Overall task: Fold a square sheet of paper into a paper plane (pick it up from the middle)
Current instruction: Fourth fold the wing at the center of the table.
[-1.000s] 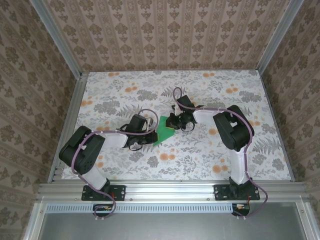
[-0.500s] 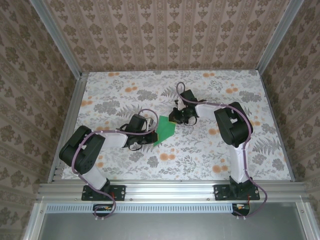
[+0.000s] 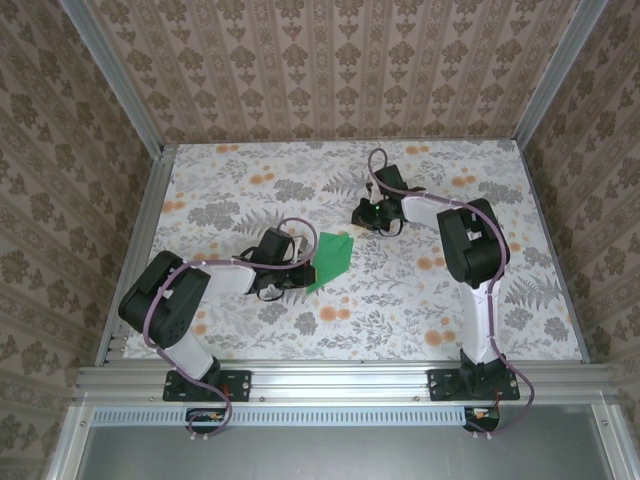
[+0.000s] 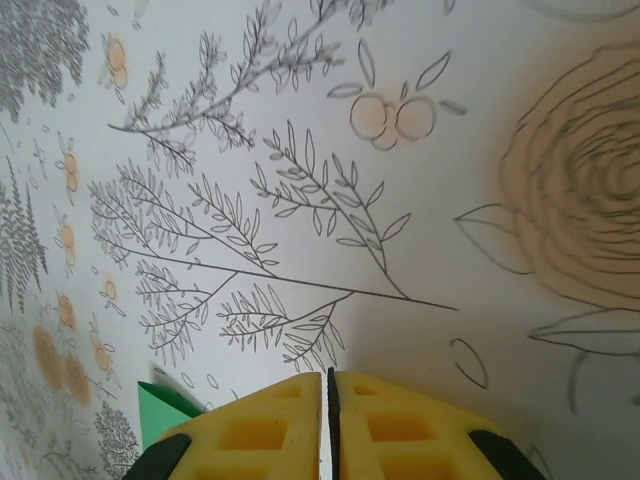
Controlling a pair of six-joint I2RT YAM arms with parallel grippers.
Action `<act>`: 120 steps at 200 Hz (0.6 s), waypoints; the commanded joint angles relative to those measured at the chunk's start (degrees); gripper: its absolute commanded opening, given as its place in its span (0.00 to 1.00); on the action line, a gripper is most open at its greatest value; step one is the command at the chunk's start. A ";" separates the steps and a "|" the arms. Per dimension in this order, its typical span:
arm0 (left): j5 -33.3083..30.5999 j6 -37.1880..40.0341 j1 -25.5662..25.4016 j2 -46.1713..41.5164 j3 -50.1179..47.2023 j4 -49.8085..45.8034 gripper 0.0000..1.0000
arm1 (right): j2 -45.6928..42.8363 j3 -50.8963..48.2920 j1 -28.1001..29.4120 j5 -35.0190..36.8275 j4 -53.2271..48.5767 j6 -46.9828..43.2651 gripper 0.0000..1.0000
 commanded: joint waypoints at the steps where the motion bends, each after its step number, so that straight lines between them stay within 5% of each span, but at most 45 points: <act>1: -0.35 0.88 0.02 2.44 -0.74 -9.37 0.00 | -8.50 -2.75 0.81 -0.09 -0.17 -0.13 0.14; 51: -0.17 0.64 0.02 2.05 0.01 -9.74 0.00 | -15.70 -13.35 7.85 -2.39 3.70 3.73 0.17; 120: -0.36 0.42 0.02 2.05 -0.21 -9.83 0.00 | -10.09 -14.96 15.57 -3.30 6.34 7.21 0.10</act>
